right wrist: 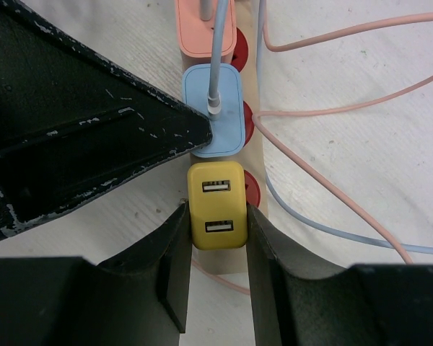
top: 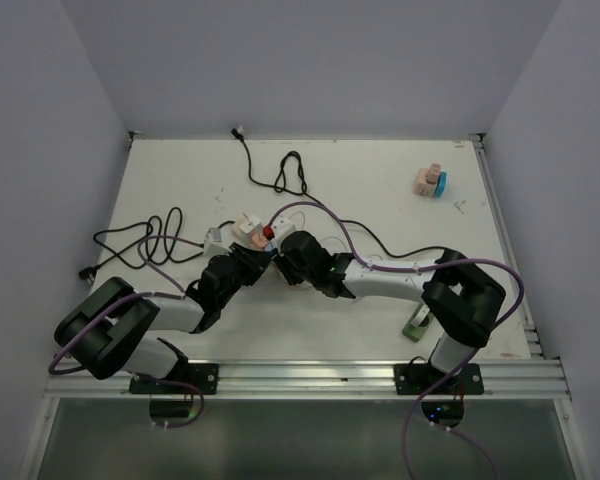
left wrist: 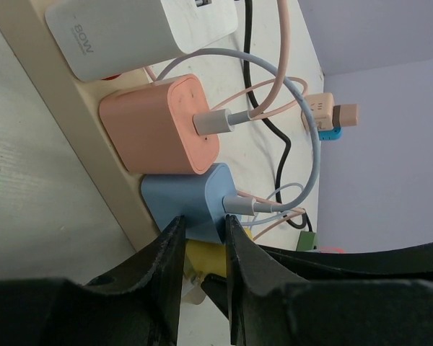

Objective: Pull the plug off the socket

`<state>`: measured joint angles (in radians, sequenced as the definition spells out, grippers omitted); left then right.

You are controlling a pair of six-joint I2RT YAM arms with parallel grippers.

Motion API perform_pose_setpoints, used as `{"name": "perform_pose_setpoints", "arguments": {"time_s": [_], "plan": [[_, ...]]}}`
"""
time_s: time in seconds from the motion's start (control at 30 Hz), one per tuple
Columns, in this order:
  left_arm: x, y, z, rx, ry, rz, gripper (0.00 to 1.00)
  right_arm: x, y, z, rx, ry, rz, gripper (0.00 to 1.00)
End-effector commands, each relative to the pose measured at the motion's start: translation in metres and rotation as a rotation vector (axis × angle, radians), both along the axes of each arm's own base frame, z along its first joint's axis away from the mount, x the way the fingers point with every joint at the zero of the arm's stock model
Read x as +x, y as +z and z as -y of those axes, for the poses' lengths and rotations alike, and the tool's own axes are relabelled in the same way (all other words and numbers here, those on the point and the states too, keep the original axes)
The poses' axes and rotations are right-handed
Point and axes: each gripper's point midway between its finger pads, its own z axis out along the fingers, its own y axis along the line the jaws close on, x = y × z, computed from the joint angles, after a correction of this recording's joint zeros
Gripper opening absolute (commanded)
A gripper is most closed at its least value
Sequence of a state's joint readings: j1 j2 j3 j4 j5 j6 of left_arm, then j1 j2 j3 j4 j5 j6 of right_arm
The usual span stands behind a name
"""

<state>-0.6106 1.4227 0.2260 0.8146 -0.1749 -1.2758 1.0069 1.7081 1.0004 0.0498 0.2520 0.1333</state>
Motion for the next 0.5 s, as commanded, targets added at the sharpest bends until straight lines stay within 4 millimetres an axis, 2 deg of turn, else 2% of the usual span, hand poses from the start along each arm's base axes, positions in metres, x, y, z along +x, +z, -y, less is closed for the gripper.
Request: {"name": "perform_pose_setpoints", "arguments": {"time_s": [0.0,0.37,0.47], "plan": [[-0.071,-0.109,-0.041,0.319,-0.065,-0.361,0.24,0.015,0.178,-0.045,0.458,0.037,0.291,0.00],[-0.071,-0.112,-0.040,0.330,-0.069,-0.371,0.23,0.014,0.223,-0.042,0.566,0.037,0.371,0.00],[-0.071,-0.113,-0.039,0.341,-0.075,-0.379,0.22,0.014,0.222,-0.045,0.571,0.046,0.372,0.00]]}}
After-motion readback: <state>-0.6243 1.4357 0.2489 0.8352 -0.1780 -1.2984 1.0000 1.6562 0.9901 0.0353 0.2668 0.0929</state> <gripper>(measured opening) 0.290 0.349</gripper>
